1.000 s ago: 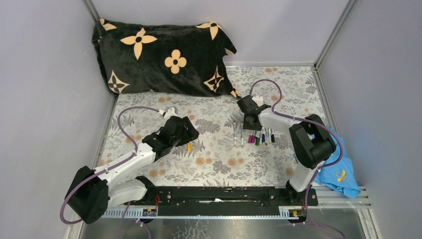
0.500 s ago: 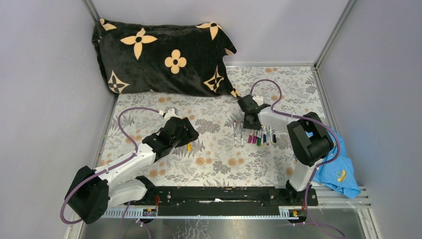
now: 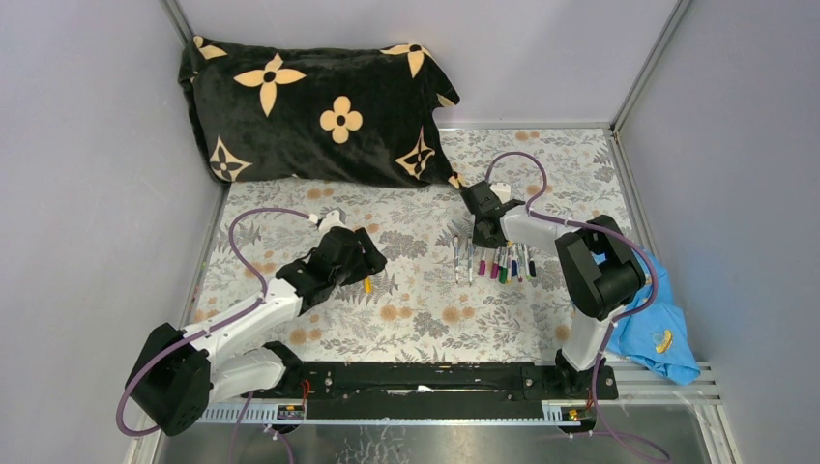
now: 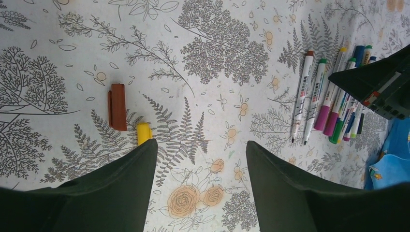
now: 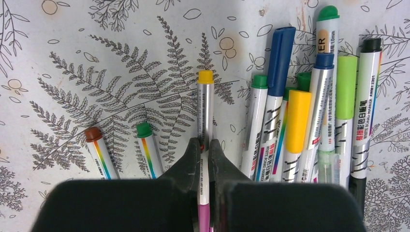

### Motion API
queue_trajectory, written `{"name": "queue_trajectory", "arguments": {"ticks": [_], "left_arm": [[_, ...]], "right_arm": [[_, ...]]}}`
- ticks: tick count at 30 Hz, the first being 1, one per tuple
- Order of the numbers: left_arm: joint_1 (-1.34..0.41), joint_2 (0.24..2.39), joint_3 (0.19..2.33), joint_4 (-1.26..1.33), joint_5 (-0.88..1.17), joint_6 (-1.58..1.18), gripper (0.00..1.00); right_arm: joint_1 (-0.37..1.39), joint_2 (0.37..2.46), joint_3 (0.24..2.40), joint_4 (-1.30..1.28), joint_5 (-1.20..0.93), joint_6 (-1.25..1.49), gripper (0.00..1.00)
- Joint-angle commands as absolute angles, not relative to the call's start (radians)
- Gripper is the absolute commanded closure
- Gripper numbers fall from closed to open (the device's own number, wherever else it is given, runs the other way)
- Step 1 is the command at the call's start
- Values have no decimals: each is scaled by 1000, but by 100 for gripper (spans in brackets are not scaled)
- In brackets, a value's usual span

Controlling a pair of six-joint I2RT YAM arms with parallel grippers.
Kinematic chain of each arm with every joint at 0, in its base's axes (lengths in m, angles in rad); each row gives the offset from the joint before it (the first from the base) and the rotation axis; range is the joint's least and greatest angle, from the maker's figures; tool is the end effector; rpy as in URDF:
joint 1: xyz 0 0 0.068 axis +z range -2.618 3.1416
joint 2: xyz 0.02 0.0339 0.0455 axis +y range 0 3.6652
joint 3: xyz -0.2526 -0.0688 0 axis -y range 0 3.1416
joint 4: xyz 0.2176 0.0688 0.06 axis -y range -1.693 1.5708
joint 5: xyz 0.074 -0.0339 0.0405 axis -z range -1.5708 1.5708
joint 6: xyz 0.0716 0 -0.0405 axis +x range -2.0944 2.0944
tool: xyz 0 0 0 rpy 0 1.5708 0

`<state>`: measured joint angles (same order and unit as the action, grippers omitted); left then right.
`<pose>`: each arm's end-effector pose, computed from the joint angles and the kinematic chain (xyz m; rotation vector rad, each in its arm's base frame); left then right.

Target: Open the pen caps

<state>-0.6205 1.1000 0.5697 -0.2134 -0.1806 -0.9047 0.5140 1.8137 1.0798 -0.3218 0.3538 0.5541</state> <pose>0.1944 -0.1231 0.1825 -0.4282 2.3292 -0.5625 0.3188 0.1515 0.1346 0.1694 2.5209 -0.0500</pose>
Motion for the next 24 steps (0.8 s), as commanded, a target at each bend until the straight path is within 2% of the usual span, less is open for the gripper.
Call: {"name": "queue_trajectory", "arguments": {"ticks": [1,13,24], "left_arm": [[-612,1063,559,-164,-156,-873,26],[-613,1028,450,166,206,-893,25],[-634,1102,376,545,428,-1033,25]], "right_arm": [[504,1793,1061,-327,331,556,100],[558,1494,995,-266,154,575,100],[725,1427,1000,-200,129,667,100]]}}
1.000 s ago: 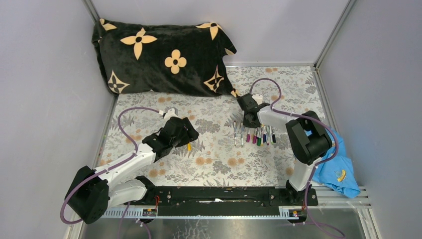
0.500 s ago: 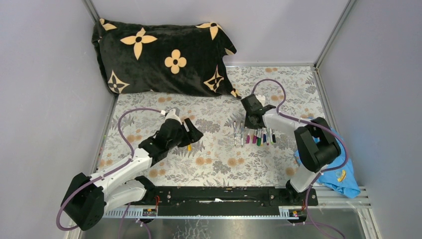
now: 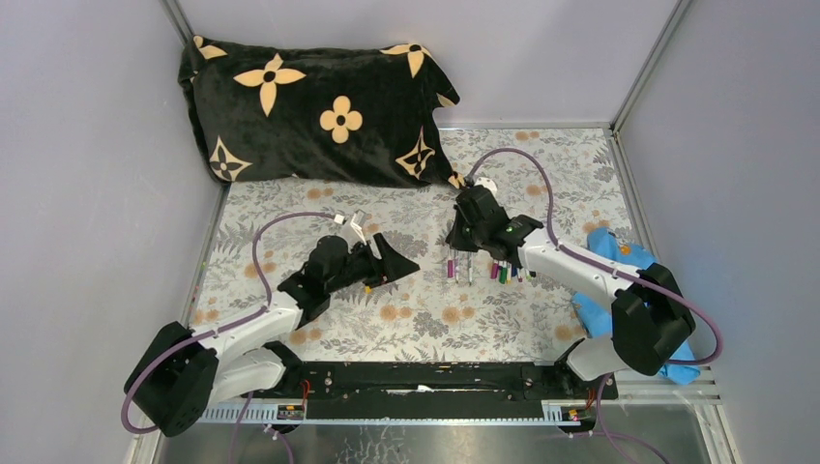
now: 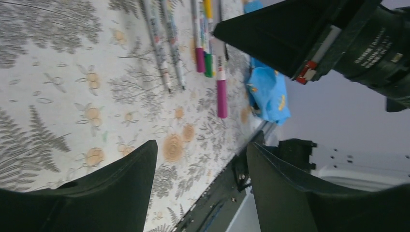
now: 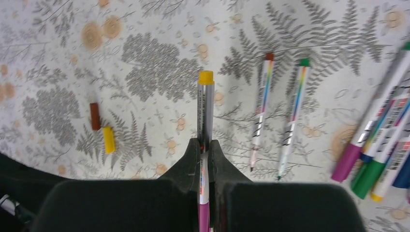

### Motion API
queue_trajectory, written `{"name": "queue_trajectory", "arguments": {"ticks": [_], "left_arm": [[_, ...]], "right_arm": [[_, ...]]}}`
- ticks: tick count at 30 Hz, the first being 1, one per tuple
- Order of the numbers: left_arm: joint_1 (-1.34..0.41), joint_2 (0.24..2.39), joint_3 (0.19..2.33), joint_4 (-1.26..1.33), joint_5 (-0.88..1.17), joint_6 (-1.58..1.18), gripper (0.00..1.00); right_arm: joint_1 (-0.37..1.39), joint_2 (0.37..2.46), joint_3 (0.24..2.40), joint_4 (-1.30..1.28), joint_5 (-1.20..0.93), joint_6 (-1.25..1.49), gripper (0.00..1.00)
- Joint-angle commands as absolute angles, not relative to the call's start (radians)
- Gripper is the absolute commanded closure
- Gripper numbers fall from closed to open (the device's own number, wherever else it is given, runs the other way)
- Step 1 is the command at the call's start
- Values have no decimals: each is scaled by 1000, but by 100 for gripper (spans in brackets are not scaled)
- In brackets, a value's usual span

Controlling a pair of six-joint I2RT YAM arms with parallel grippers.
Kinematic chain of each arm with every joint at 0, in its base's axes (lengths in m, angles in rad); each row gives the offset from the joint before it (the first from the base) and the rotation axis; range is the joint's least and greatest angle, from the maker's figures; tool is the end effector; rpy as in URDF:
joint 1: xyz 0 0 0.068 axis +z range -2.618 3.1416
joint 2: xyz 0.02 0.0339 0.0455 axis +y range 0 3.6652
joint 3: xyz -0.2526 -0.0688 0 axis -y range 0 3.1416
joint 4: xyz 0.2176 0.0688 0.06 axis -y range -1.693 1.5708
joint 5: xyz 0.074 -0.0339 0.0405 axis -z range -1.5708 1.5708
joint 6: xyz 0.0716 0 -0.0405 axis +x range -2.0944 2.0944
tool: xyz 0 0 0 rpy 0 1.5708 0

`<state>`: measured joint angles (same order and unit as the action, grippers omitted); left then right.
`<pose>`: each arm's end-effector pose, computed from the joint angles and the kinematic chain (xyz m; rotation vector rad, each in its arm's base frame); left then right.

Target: Open the pen caps

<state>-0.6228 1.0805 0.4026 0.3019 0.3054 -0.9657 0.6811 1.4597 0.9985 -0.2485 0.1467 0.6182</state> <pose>0.1828 -0.1578 0.1944 -0.1463 2.1762 -1.2867 0.2579 0.1955 0.2271 0.0053 2.3246 0.5095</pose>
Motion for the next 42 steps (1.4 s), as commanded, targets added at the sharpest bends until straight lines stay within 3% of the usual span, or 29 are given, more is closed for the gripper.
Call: {"name": "queue_trajectory", "arguments": {"ticks": [1,22,27,36,42], "left_arm": [[-640,1109,374,565,435,-1042,25],[-746,1179,416,518,358,-1020,32],[-747,1183,417,509,336,-1019,41],[-750,1202,419,520,331,-1022,49],[-752,1210,419,523,330,-1017,68]], "right_arm": [[737,1426,1000,-191,130,677,100],[875,1443,1077,-158,170,744,100],[884,1448,1079,-159,174,747,100],[891,1452,1084,-153,173,752,100],[894,1452,1086,-147,176,757,100]]}}
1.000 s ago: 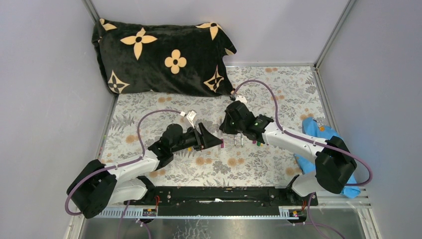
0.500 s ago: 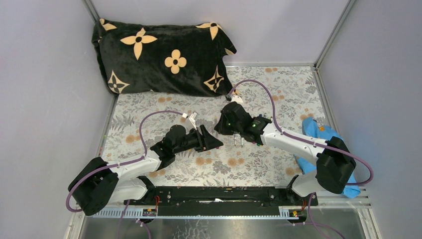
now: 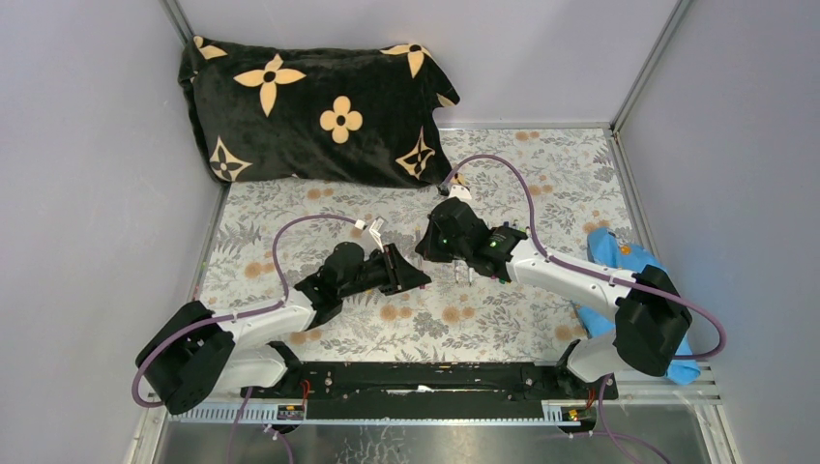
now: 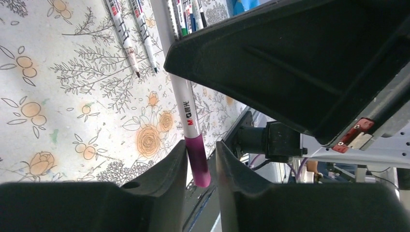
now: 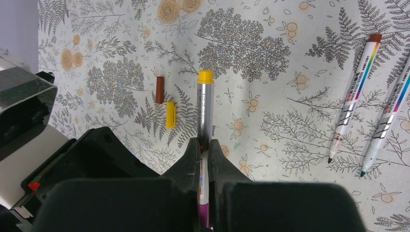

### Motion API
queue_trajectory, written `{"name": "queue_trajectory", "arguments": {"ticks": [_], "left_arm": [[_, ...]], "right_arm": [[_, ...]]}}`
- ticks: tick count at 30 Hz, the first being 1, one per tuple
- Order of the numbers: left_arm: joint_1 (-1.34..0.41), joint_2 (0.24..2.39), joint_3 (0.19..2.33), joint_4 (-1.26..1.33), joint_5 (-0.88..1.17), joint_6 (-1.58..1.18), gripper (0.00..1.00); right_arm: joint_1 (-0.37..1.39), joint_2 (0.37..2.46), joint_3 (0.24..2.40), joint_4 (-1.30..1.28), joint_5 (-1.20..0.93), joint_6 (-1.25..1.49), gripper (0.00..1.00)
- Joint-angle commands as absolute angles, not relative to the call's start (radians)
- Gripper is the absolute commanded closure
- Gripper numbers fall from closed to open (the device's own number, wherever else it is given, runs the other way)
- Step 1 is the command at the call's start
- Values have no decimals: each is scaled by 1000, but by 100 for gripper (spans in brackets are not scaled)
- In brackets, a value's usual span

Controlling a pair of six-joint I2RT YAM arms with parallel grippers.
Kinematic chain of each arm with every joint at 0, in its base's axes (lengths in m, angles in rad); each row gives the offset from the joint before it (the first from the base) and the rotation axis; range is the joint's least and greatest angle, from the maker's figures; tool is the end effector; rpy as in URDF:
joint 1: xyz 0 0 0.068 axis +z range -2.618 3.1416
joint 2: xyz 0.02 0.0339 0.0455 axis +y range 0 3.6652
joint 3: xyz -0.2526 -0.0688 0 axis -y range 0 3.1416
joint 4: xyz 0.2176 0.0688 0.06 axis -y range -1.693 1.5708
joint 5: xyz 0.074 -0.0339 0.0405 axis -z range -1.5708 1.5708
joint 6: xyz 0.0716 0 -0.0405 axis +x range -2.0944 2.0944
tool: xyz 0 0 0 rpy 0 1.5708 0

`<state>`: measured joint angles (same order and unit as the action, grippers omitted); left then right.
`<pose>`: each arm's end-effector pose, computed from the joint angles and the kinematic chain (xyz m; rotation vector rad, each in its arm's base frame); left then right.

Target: Open the pen caps

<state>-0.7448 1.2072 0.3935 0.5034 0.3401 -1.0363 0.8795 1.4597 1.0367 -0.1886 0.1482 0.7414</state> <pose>0.1735 -0.1924 0.1894 -0.0460 2.1742 -1.4568 0.2208 0.2503 0.2468 -0.0694 2.2763 0.7412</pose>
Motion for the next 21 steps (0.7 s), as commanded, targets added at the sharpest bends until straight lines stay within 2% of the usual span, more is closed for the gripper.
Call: {"name": "queue_trajectory", "arguments": {"ticks": [1,5,8,11,15,21], "left_arm": [[-751,1210,418,523,327,-1017,68],[-752,1209,416,526,322,-1016,76],[-752,1205,417,526,323,-1011,99],[-752,1192,407,528,320,-1012,100],[-752,1170,406,523,328,-1006,100],[-752,1170,429,493,353,-996,100]], "right_arm": [[894,1453,1086,-145,174,759,100],[894,1459,1089,-146,175,760,100],[896,1458,1082,-145,180,759,100],[900,1458,1075,-143,180,743,100],[912,1474,1075,-159,189,724,84],[929,1515,1082,-155,196,717,75]]}}
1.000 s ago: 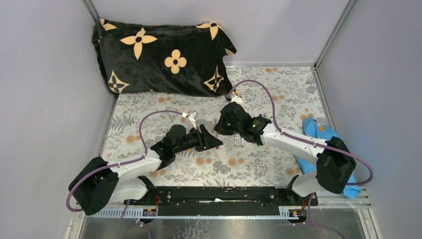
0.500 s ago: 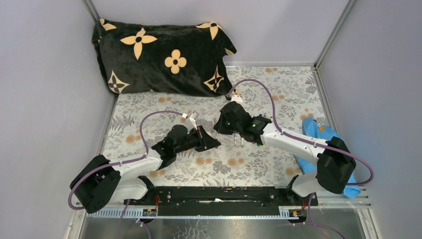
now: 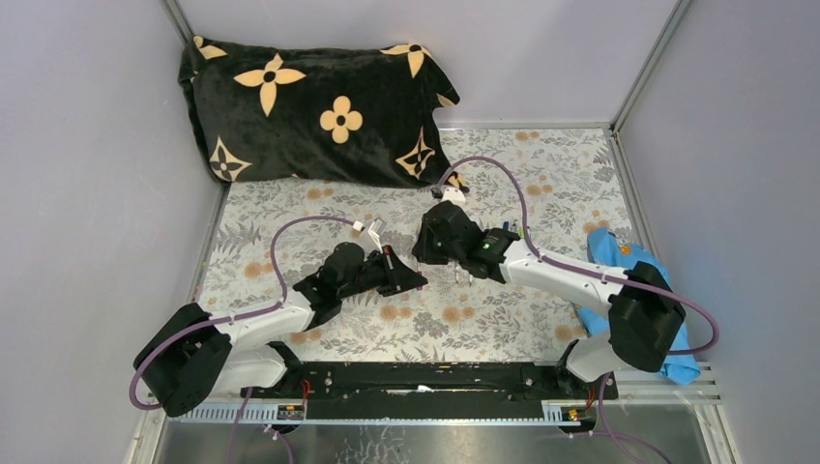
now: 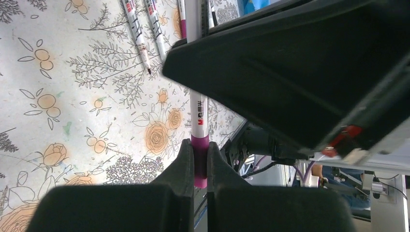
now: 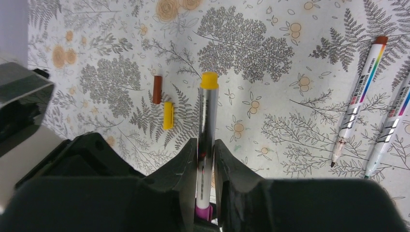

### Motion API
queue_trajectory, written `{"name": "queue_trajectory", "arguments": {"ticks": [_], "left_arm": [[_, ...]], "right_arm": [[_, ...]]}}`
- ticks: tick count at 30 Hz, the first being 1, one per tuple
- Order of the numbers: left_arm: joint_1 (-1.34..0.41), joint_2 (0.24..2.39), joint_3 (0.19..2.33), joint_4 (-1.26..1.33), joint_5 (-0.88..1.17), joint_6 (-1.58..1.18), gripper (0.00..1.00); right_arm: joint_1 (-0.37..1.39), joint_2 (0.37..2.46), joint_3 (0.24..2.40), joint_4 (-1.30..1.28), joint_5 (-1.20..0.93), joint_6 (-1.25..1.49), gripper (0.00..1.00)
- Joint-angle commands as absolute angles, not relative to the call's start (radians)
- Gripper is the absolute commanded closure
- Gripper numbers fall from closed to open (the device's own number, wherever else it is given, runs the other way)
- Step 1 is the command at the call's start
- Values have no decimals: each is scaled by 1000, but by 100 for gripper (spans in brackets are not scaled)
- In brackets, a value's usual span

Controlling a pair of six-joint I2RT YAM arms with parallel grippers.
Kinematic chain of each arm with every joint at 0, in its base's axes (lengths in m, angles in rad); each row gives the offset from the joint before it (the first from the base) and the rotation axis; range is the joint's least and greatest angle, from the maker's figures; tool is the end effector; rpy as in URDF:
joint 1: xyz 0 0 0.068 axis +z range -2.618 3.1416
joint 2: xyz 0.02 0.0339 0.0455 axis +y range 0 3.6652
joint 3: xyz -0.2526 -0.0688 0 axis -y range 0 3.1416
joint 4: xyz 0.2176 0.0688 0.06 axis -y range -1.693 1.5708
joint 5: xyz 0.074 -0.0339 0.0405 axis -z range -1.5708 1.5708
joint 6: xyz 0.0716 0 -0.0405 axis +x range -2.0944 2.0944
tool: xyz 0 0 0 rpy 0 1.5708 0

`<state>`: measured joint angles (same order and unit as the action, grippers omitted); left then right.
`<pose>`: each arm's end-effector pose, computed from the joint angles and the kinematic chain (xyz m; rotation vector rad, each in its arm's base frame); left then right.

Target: Open the pen caps

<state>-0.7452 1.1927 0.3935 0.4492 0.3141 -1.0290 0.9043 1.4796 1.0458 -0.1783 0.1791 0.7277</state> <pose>0.1724 -0.1892 0.1854 -0.0697 2.2065 -1.4094 0.2189 0.2577 0.2450 -0.0944 2.2652 0.7181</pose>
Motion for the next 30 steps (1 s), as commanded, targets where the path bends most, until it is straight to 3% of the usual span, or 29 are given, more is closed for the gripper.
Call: {"name": "queue_trajectory", "arguments": {"ticks": [1,16,30], "left_arm": [[-751,1170,430,492,358,-996,100],[-752,1172,420,464,347,-994,100],[-751,1200,417,460,316,-1018,100]], "right_arm": [[930,1520,1083,-154,198,717,75],[933,1523,1088,-163,258,707,75],[933,1481,1095,-191,307,689,66]]}}
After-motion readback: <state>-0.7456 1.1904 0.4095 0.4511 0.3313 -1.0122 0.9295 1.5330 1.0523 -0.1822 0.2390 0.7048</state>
